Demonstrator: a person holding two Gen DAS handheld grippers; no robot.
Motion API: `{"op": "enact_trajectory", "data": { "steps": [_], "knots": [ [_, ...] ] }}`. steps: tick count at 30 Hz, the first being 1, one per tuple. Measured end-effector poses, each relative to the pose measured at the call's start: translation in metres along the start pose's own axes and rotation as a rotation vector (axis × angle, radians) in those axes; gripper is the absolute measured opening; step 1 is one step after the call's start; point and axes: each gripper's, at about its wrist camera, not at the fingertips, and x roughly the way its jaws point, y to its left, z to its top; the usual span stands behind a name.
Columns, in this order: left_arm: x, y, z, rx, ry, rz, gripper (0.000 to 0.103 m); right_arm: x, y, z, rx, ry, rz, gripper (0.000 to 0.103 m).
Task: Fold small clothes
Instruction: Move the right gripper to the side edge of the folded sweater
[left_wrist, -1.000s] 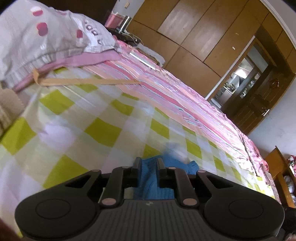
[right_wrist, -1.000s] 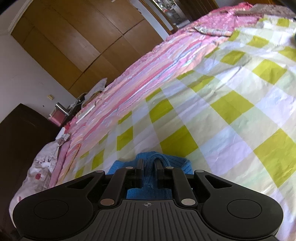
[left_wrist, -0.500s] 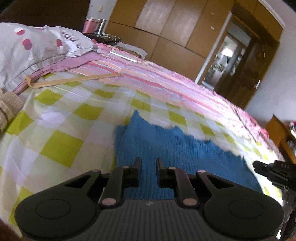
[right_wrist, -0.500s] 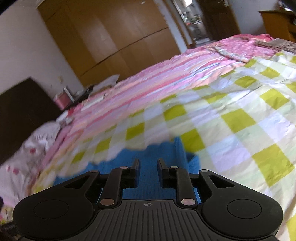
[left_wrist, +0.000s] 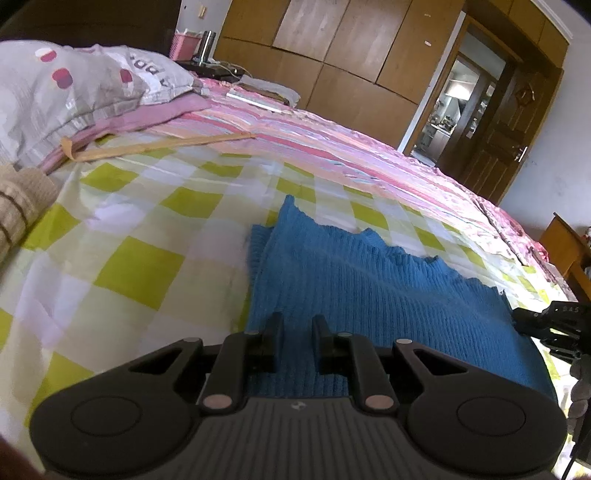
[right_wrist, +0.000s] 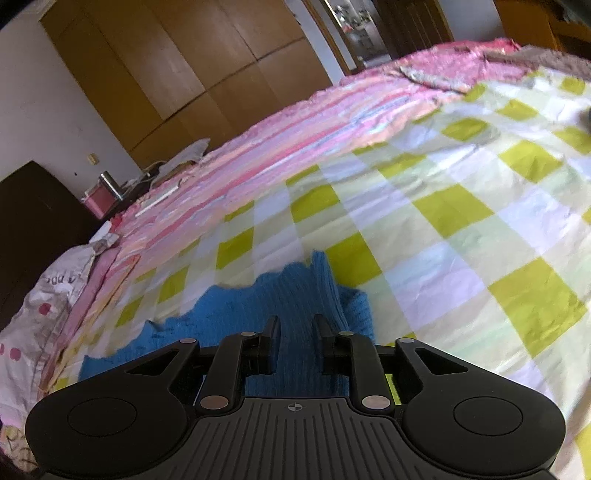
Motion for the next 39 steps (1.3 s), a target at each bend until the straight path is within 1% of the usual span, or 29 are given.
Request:
{"op": "enact_trajectory", "data": {
  "steps": [2,5,6,9,12,14,16,19,20,23,26,28,29,31,36,39],
  "knots": [
    [-0.002,-0.002,-0.001,0.007,0.0,0.007,0.022,0.002,0.002,-0.001,-0.017,0.014,-0.006,0.021],
    [-0.002,-0.003,-0.004,0.012,0.012,0.016,0.022,0.011,0.004,-0.003,-0.064,0.036,-0.052,0.019],
    [-0.003,-0.003,-0.005,0.01,0.014,0.017,0.022,0.011,0.005,-0.003,-0.064,0.036,-0.053,0.019],
    [-0.006,-0.002,-0.007,-0.001,0.019,0.024,0.022,0.005,0.008,0.001,-0.056,0.018,-0.044,0.021],
    [-0.011,-0.002,-0.011,-0.017,0.021,0.028,0.022,-0.006,0.014,-0.001,-0.083,-0.014,-0.021,0.021],
    [-0.013,-0.002,-0.014,-0.018,0.026,0.034,0.022,-0.005,0.015,-0.005,-0.097,0.005,-0.017,0.021],
    [-0.013,-0.002,-0.017,-0.012,0.036,0.045,0.022,0.003,0.012,-0.009,-0.104,0.045,-0.045,0.02],
    [-0.016,-0.003,-0.021,0.001,0.038,0.057,0.022,-0.001,0.01,-0.008,-0.092,0.039,-0.042,0.02],
    [-0.017,-0.002,-0.021,-0.001,0.038,0.058,0.022,-0.005,0.011,-0.006,-0.084,0.03,-0.034,0.021],
    [-0.02,-0.001,-0.023,-0.02,0.04,0.06,0.022,-0.016,0.014,-0.004,-0.1,0.005,-0.014,0.021],
    [-0.025,0.0,-0.025,-0.032,0.044,0.061,0.022,-0.014,0.014,-0.008,-0.11,0.035,-0.023,0.021],
    [-0.027,0.001,-0.028,-0.025,0.057,0.073,0.022,-0.008,0.012,-0.011,-0.117,0.077,-0.042,0.021],
    [-0.027,0.001,-0.03,-0.025,0.063,0.081,0.022,-0.007,0.012,-0.012,-0.129,0.08,-0.051,0.021],
    [-0.029,0.002,-0.032,-0.033,0.066,0.078,0.022,-0.012,0.017,-0.011,-0.14,0.075,-0.055,0.021],
    [-0.037,0.005,-0.031,-0.071,0.052,0.068,0.022,-0.026,0.044,-0.01,-0.21,0.052,-0.02,0.021],
    [-0.043,0.008,-0.032,-0.102,0.049,0.057,0.022,-0.024,0.068,-0.014,-0.247,0.085,0.027,0.022]
  ]
}}
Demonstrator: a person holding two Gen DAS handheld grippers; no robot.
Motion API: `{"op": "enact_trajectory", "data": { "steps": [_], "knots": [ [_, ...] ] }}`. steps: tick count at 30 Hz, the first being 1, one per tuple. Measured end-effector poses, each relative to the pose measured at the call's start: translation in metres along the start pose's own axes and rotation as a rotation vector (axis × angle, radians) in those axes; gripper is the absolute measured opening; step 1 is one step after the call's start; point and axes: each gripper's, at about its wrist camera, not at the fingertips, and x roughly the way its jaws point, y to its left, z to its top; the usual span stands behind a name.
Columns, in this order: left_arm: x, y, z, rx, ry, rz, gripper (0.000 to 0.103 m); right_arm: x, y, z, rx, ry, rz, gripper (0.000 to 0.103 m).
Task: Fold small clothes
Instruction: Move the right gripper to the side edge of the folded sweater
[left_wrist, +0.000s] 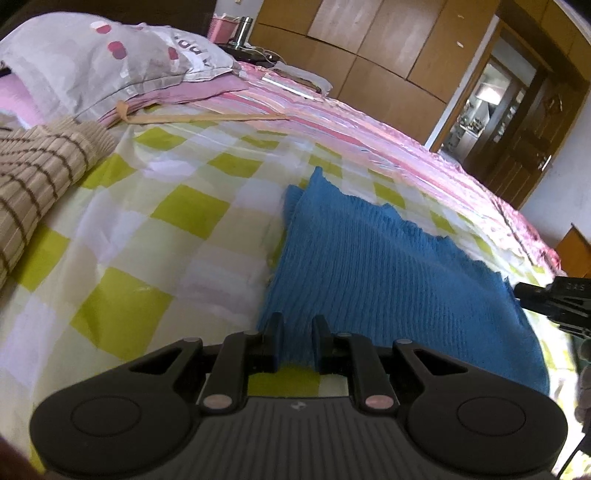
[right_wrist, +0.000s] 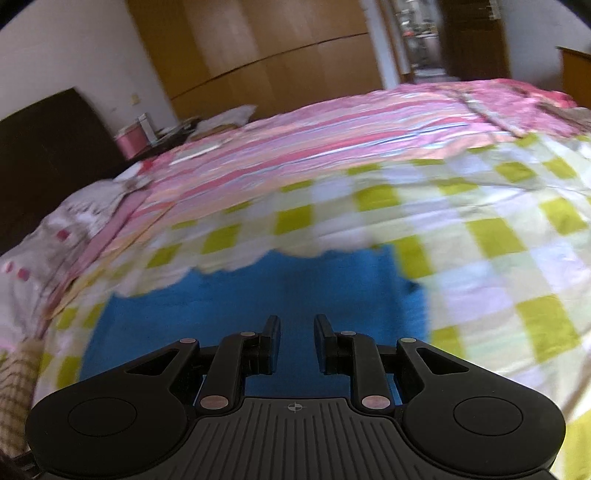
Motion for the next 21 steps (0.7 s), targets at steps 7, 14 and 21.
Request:
{"op": "enact_trajectory", "data": {
  "steps": [7,14,21],
  "knots": [
    [0.004,0.006,-0.002,-0.006,0.035,-0.015,0.022,0.019,0.068,-0.013,-0.122,0.086,0.09,0.022],
    [0.004,0.007,-0.002,0.002,0.038,-0.031,0.022,0.04,0.111,-0.024,-0.171,0.153,0.147,0.022],
    [0.004,0.014,0.001,-0.023,0.041,-0.061,0.022,0.06,0.162,-0.024,-0.266,0.197,0.194,0.032]
  ]
}}
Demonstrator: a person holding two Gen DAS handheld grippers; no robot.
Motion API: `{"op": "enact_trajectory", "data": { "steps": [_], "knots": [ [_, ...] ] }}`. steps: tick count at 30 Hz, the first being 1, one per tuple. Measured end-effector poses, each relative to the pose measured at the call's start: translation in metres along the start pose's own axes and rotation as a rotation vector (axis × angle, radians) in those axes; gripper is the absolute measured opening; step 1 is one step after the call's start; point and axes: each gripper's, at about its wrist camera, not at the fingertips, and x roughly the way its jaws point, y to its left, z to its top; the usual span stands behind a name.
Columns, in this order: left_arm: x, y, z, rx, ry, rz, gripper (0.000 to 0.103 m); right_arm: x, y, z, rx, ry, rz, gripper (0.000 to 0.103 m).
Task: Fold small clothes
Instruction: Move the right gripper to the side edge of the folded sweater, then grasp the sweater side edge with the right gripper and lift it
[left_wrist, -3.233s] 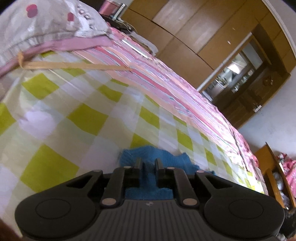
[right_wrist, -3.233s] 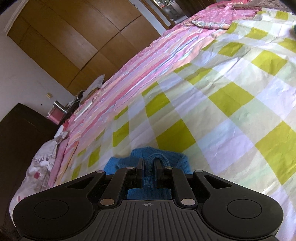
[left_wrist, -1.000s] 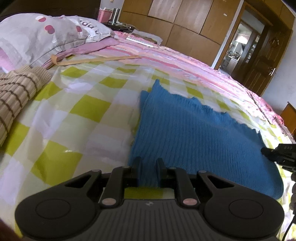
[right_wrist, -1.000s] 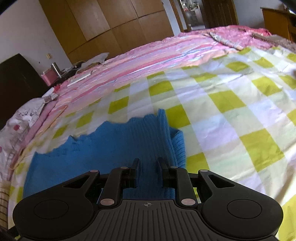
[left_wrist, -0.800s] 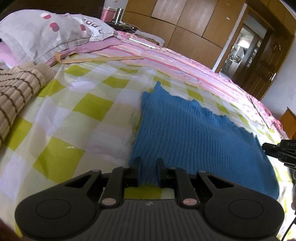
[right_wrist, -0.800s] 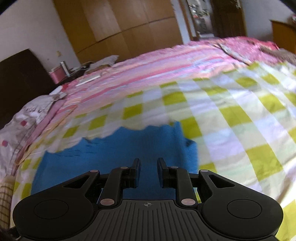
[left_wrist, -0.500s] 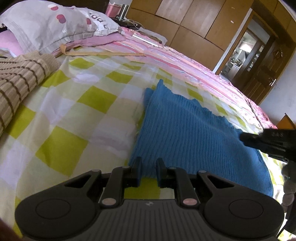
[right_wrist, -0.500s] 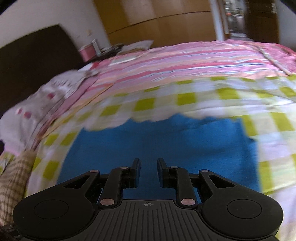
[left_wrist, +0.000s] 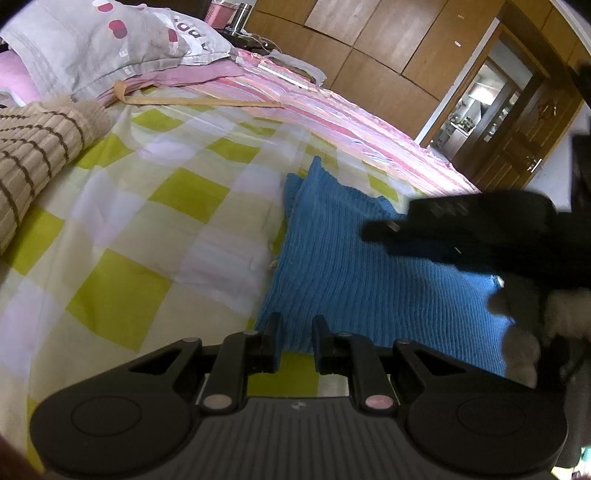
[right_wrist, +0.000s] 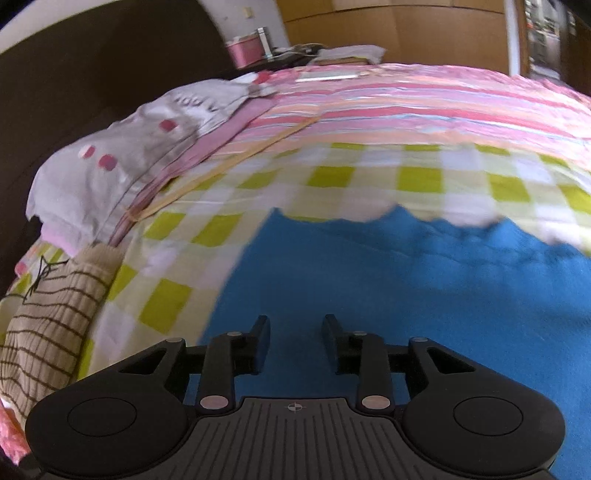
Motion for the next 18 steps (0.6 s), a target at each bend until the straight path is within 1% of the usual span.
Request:
{"op": "enact_trajectory", "data": {
  "steps": [1,4,6,12,16,18],
  "knots": [
    [0.0,0.0,0.0,0.001,0.003,-0.006,0.023,0.004,0.006,0.003,-0.006,0.003,0.005,0.032],
    [0.002,0.001,0.0,-0.006,0.02,-0.03,0.03,0.02,0.021,0.013,-0.008,0.031,0.024,0.033],
    [0.003,0.001,-0.001,-0.008,0.029,-0.044,0.031,0.033,0.031,0.018,-0.016,0.052,0.015,0.035],
    [0.004,-0.002,-0.002,0.007,0.043,-0.063,0.036,0.066,0.058,0.03,-0.123,0.099,-0.073,0.041],
    [0.006,-0.003,-0.002,0.006,0.048,-0.07,0.037,0.079,0.075,0.03,-0.242,0.13,-0.147,0.041],
    [0.007,-0.003,-0.002,0.008,0.047,-0.068,0.037,0.082,0.08,0.029,-0.28,0.135,-0.168,0.04]
  ]
}}
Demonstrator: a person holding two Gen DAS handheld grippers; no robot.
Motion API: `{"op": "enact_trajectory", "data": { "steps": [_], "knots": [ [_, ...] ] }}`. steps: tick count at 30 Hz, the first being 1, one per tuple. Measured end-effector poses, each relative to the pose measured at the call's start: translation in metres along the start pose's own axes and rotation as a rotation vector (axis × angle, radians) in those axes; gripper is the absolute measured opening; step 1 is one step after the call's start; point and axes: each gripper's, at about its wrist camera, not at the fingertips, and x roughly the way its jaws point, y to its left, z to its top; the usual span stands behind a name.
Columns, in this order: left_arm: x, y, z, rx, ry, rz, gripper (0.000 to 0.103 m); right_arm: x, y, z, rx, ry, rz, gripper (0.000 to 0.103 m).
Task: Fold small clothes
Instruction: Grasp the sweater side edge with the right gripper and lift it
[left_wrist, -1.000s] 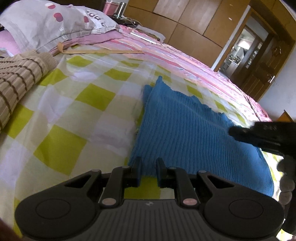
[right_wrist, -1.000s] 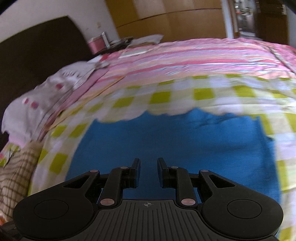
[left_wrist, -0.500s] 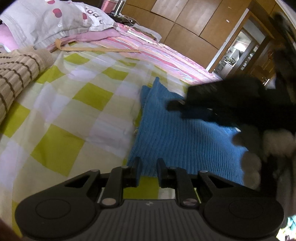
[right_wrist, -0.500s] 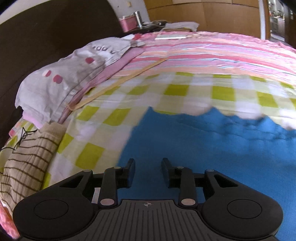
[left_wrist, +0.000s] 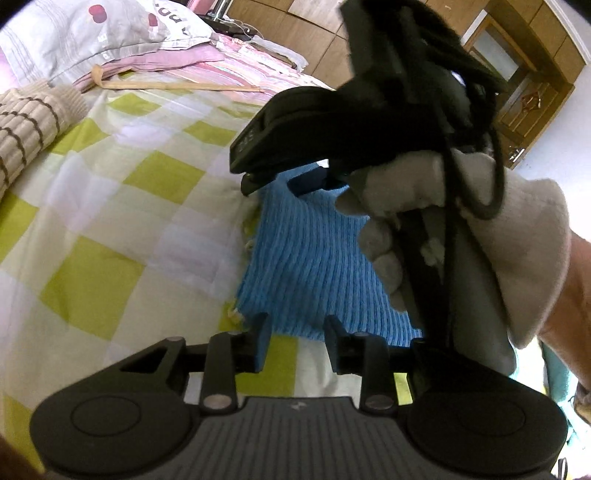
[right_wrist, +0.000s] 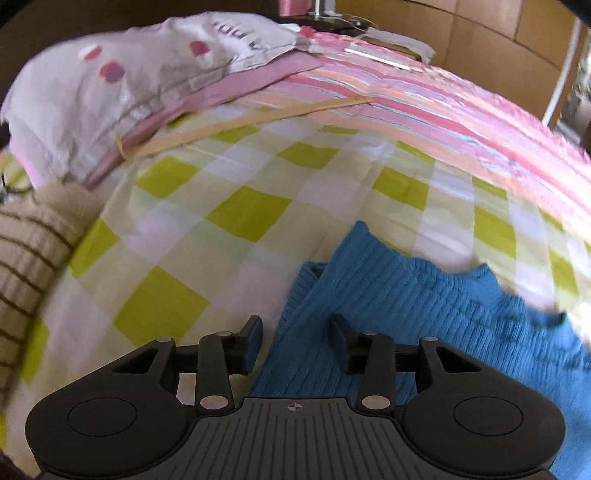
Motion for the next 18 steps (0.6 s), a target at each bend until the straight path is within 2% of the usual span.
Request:
{"op": "enact_trajectory", "data": {
  "steps": [1,4,6,11,13,16,18],
  "knots": [
    [0.001,0.0,0.0,0.0,-0.002,0.001,0.037,0.0,0.0,0.0,-0.007,0.001,-0.007,0.038],
    [0.001,0.001,0.0,-0.006,-0.012,-0.004,0.04,0.0,-0.003,0.001,-0.029,0.005,-0.026,0.019],
    [-0.002,0.001,-0.001,-0.006,-0.029,-0.007,0.044,-0.005,-0.013,0.002,0.001,0.005,-0.003,0.012],
    [-0.006,0.0,-0.003,0.012,-0.082,0.011,0.06,-0.024,-0.042,0.001,0.12,-0.026,0.073,0.009],
    [-0.01,-0.003,-0.004,0.037,-0.12,0.032,0.064,-0.033,-0.05,0.0,0.149,-0.041,0.091,0.009],
    [-0.016,-0.006,-0.005,0.061,-0.186,0.064,0.076,-0.05,-0.063,-0.002,0.174,-0.073,0.112,0.009],
    [-0.015,-0.008,-0.005,0.075,-0.197,0.069,0.08,-0.06,-0.074,-0.004,0.203,-0.09,0.137,0.009]
  ]
}}
